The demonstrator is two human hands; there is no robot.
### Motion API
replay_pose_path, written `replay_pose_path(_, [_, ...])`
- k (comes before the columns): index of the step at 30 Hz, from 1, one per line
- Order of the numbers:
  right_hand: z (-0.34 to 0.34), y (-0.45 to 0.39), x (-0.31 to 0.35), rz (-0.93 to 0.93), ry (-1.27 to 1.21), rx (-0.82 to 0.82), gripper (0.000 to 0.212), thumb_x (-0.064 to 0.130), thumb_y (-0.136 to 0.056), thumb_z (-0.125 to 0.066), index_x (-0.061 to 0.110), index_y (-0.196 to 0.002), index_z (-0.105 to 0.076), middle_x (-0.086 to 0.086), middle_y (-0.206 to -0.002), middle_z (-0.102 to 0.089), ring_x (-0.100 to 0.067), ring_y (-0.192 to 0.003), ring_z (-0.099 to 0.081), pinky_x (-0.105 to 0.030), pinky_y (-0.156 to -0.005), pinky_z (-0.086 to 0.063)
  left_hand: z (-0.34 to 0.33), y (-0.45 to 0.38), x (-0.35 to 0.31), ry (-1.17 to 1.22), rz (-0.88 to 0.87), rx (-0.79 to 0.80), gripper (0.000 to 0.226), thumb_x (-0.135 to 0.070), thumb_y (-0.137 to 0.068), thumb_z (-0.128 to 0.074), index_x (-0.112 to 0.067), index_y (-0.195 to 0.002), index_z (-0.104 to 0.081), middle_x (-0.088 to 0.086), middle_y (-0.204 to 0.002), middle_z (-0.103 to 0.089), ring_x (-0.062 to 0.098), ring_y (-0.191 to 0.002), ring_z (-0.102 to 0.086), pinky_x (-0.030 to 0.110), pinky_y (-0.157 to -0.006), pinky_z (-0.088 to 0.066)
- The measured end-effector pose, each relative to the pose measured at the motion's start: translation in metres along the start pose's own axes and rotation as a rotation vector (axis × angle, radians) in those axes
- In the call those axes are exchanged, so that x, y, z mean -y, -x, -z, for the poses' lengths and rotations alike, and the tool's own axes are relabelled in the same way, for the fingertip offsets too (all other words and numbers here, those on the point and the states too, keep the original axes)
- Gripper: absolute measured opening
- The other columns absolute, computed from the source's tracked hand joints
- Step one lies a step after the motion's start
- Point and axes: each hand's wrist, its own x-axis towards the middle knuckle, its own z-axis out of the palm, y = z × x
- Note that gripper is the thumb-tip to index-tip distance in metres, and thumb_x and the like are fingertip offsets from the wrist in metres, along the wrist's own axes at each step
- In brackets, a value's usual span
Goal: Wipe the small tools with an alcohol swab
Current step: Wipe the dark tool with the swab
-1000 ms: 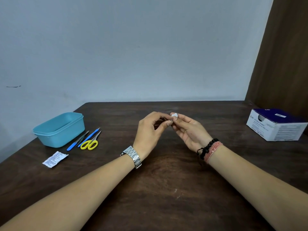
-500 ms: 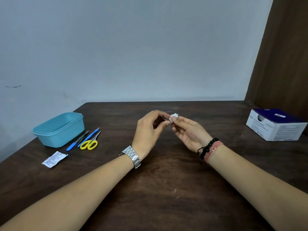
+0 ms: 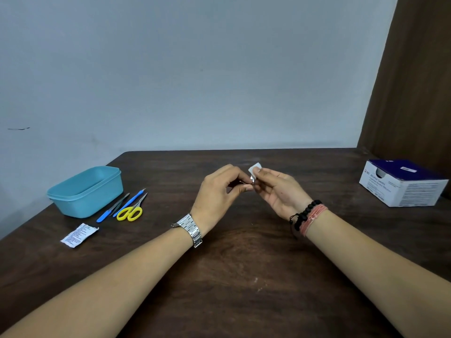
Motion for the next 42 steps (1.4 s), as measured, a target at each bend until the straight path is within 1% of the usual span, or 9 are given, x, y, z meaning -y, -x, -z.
replay_pose_path(6, [0.0027,0.002,-0.0041,-0.015,0.099,0.043,0.01,0.005,-0.091,-0.061,0.006,-0.084,-0.068,-0.001,-0.068,-0.068,-0.008,-0.063,-0.061,-0.016,-0.058,-0.053,-0.0006,0.0007,0.0027,-0.025,-0.009,-0.028,0.01,-0.016,-0.084,-0.076,-0.013,-0.092,-0.07,-0.002,-0.087,-0.066,0.011,-0.081,-0.063,0.034,-0.071,-0.054])
replay_pose_path(12, [0.0044,-0.0011,0.0004,0.066,0.056,0.005,0.009,0.006,-0.091,-0.064,0.007,-0.082,-0.067,0.003,-0.063,-0.065,-0.006,-0.06,-0.058,-0.016,-0.057,-0.051,-0.0021,0.0004,0.0014,-0.028,-0.005,-0.007,0.009,-0.014,-0.084,-0.076,-0.013,-0.09,-0.07,-0.004,-0.086,-0.065,0.009,-0.08,-0.061,0.027,-0.07,-0.053])
replay_pose_path(16, [0.0054,0.0,-0.0037,0.02,0.165,0.072,0.012,0.005,-0.091,-0.063,0.008,-0.081,-0.068,0.0,-0.068,-0.064,-0.008,-0.064,-0.057,-0.017,-0.057,-0.051,0.0008,0.0003,0.0032,-0.036,0.003,-0.02,0.01,-0.013,-0.084,-0.076,-0.013,-0.092,-0.07,-0.003,-0.088,-0.065,0.009,-0.082,-0.062,0.027,-0.072,-0.054])
replay_pose_path(20, [0.0038,-0.0027,0.0005,0.085,0.094,0.013,0.013,0.005,-0.09,-0.064,0.008,-0.078,-0.067,0.001,-0.065,-0.062,-0.007,-0.062,-0.056,-0.016,-0.057,-0.051,0.0007,0.0003,0.0017,-0.026,0.006,0.002,0.009,-0.013,-0.084,-0.076,-0.013,-0.092,-0.07,-0.003,-0.088,-0.065,0.007,-0.083,-0.062,0.026,-0.074,-0.054])
replay_pose_path(26, [0.0067,-0.0021,-0.0047,0.026,0.2,0.083,0.006,0.006,-0.09,-0.065,0.007,-0.087,-0.07,-0.001,-0.071,-0.061,-0.008,-0.064,-0.055,-0.016,-0.057,-0.05,0.0022,0.0001,0.0027,-0.032,0.015,-0.026,0.008,-0.012,-0.085,-0.074,-0.012,-0.091,-0.07,-0.004,-0.087,-0.066,0.009,-0.082,-0.063,0.028,-0.072,-0.053])
replay_pose_path(29, [0.0065,-0.0048,0.0007,0.078,0.14,0.033,0.007,0.006,-0.089,-0.065,0.007,-0.092,-0.072,0.0,-0.072,-0.061,-0.006,-0.062,-0.055,-0.016,-0.057,-0.05,0.0007,0.0006,0.0021,-0.019,0.019,-0.013,0.008,-0.012,-0.084,-0.075,-0.012,-0.09,-0.07,-0.004,-0.087,-0.066,0.01,-0.082,-0.063,0.029,-0.072,-0.053])
replay_pose_path(35, [0.0082,-0.003,-0.0054,0.048,0.211,0.086,0.008,0.006,-0.089,-0.066,0.006,-0.093,-0.072,-0.001,-0.072,-0.062,-0.008,-0.065,-0.055,-0.016,-0.058,-0.05,0.0009,0.0003,0.003,-0.027,0.024,-0.019,0.008,-0.012,-0.084,-0.075,-0.012,-0.09,-0.07,-0.005,-0.086,-0.065,0.01,-0.081,-0.062,0.031,-0.072,-0.054])
replay_pose_path(39, [0.0069,-0.0055,0.0032,0.102,0.124,0.045,0.008,0.006,-0.09,-0.064,0.006,-0.094,-0.072,-0.001,-0.072,-0.061,-0.006,-0.063,-0.055,-0.015,-0.059,-0.05,0.0001,-0.0001,0.0016,-0.02,0.021,-0.018,0.008,-0.011,-0.084,-0.075,-0.011,-0.09,-0.07,-0.004,-0.086,-0.066,0.011,-0.081,-0.063,0.03,-0.073,-0.054])
replay_pose_path(42, [0.0056,-0.0026,-0.0029,0.06,0.161,0.067,0.009,0.004,-0.091,-0.063,0.006,-0.092,-0.071,-0.001,-0.07,-0.061,-0.006,-0.062,-0.054,-0.015,-0.056,-0.049,0.0001,0.0,0.002,-0.029,0.015,-0.023,0.008,-0.011,-0.084,-0.075,-0.011,-0.09,-0.07,-0.003,-0.086,-0.066,0.009,-0.081,-0.063,0.027,-0.073,-0.054])
